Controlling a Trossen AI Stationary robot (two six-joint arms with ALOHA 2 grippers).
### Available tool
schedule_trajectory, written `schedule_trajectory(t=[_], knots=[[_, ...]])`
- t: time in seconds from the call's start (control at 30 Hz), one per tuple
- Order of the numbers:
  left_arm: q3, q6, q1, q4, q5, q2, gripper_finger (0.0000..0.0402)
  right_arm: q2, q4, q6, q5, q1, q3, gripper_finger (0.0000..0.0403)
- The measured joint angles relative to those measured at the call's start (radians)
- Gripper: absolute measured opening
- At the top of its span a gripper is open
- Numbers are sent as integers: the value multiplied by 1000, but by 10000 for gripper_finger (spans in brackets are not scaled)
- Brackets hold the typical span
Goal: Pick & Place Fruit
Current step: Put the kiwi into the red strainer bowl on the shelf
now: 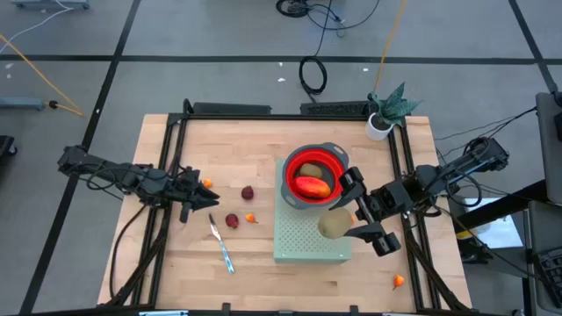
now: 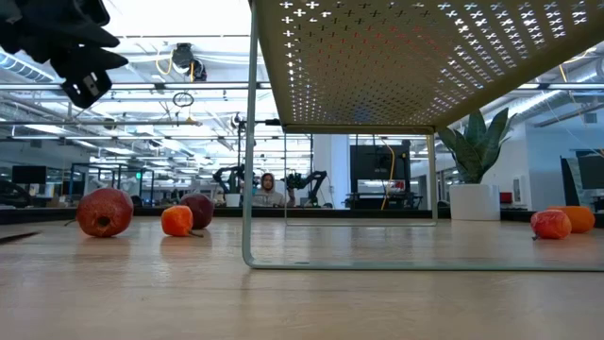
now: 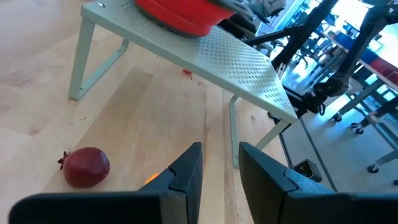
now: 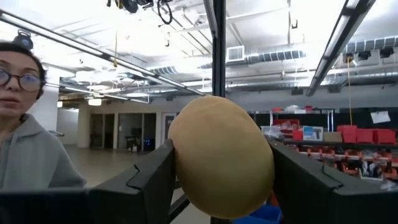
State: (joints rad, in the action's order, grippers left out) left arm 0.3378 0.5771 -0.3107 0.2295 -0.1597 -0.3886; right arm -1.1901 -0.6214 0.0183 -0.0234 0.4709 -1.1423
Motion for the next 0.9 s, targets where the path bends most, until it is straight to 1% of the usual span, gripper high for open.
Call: schedule_trajectory(t=[0.2,0.3,0.43,0.53,0.67,0.9], knots=[[-2,-45,0,5,-8,13,101,0,-8,5,3,-6,0,218],[-2,-45,0,11,-8,12,101,0,-8,16,27,-15,0,217],[-2,-46,0,12,-8,12,101,0,-8,18,27,-25,0,216],[-2,-61,0,12,-9,12,101,0,15,54,27,-27,0,216],[-2,-73,0,12,-8,12,102,-16,26,219,25,-26,0,216],[-2,-79,0,13,-8,12,102,-38,27,642,25,-26,0,216]])
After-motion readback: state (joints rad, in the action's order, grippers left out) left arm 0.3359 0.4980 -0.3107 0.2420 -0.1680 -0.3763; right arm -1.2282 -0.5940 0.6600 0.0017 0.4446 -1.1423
